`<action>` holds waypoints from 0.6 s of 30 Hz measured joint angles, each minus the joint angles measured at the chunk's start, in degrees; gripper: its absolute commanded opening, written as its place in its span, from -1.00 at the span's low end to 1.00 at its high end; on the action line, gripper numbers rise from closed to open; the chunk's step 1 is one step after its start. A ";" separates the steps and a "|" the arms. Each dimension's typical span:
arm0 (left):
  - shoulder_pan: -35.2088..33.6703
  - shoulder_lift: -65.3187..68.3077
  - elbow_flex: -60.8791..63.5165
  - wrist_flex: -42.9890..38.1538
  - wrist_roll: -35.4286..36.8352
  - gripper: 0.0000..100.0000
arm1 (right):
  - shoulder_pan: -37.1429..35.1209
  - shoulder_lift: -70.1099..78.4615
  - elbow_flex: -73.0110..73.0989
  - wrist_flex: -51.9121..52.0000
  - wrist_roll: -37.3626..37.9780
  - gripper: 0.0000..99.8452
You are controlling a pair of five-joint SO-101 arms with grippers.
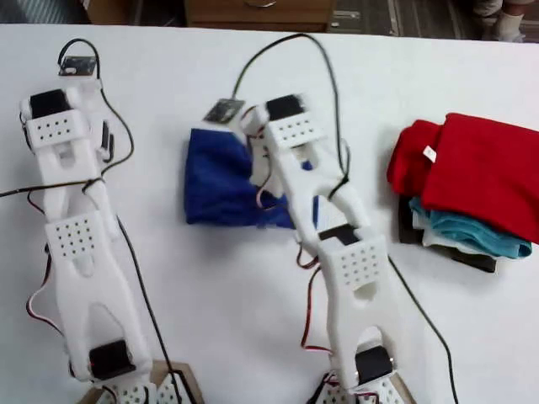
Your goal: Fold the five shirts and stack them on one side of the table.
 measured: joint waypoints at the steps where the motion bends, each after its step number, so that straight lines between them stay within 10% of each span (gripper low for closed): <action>1: 0.00 0.00 0.00 -0.18 0.00 -0.78 | 0.79 -0.53 0.00 0.09 0.00 -0.96; 18: 0.00 0.00 0.00 -0.35 0.00 -0.78 | 2.46 -2.37 -0.18 -18.99 0.00 -0.85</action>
